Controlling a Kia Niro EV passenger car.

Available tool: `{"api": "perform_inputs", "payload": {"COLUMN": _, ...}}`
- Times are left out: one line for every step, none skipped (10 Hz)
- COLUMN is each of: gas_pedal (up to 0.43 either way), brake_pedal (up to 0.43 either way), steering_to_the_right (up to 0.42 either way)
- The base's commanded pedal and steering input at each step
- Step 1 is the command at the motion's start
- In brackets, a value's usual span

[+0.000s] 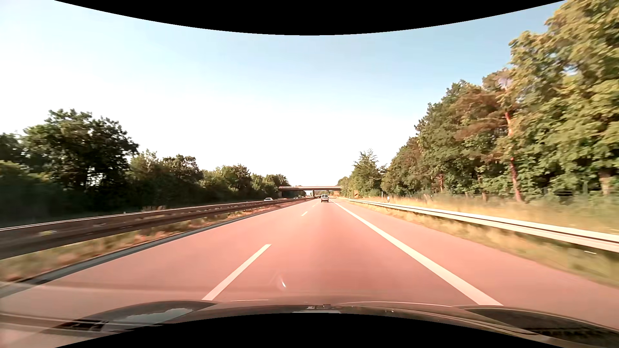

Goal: Follow the waypoints while adhering to traffic rules and regulations

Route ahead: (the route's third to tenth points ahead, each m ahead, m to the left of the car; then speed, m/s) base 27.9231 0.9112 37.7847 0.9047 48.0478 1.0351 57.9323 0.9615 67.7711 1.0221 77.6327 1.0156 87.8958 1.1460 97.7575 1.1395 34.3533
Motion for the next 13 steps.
{"api": "perform_inputs", "payload": {"gas_pedal": 0.299, "brake_pedal": 0.006, "steering_to_the_right": -0.001}}
{"api": "perform_inputs", "payload": {"gas_pedal": 0.311, "brake_pedal": 0.006, "steering_to_the_right": -0.001}}
{"api": "perform_inputs", "payload": {"gas_pedal": 0.311, "brake_pedal": 0.006, "steering_to_the_right": -0.001}}
{"api": "perform_inputs", "payload": {"gas_pedal": 0.319, "brake_pedal": 0.006, "steering_to_the_right": -0.002}}
{"api": "perform_inputs", "payload": {"gas_pedal": 0.331, "brake_pedal": 0.006, "steering_to_the_right": -0.003}}
{"api": "perform_inputs", "payload": {"gas_pedal": 0.339, "brake_pedal": 0.006, "steering_to_the_right": -0.002}}
{"api": "perform_inputs", "payload": {"gas_pedal": 0.35, "brake_pedal": 0.006, "steering_to_the_right": -0.002}}
{"api": "perform_inputs", "payload": {"gas_pedal": 0.358, "brake_pedal": 0.006, "steering_to_the_right": -0.002}}
{"api": "perform_inputs", "payload": {"gas_pedal": 0.37, "brake_pedal": 0.006, "steering_to_the_right": -0.002}}
{"api": "perform_inputs", "payload": {"gas_pedal": 0.37, "brake_pedal": 0.006, "steering_to_the_right": -0.002}}
{"api": "perform_inputs", "payload": {"gas_pedal": 0.37, "brake_pedal": 0.006, "steering_to_the_right": -0.002}}
{"api": "perform_inputs", "payload": {"gas_pedal": 0.37, "brake_pedal": 0.006, "steering_to_the_right": -0.002}}
{"api": "perform_inputs", "payload": {"gas_pedal": 0.378, "brake_pedal": 0.006, "steering_to_the_right": -0.002}}
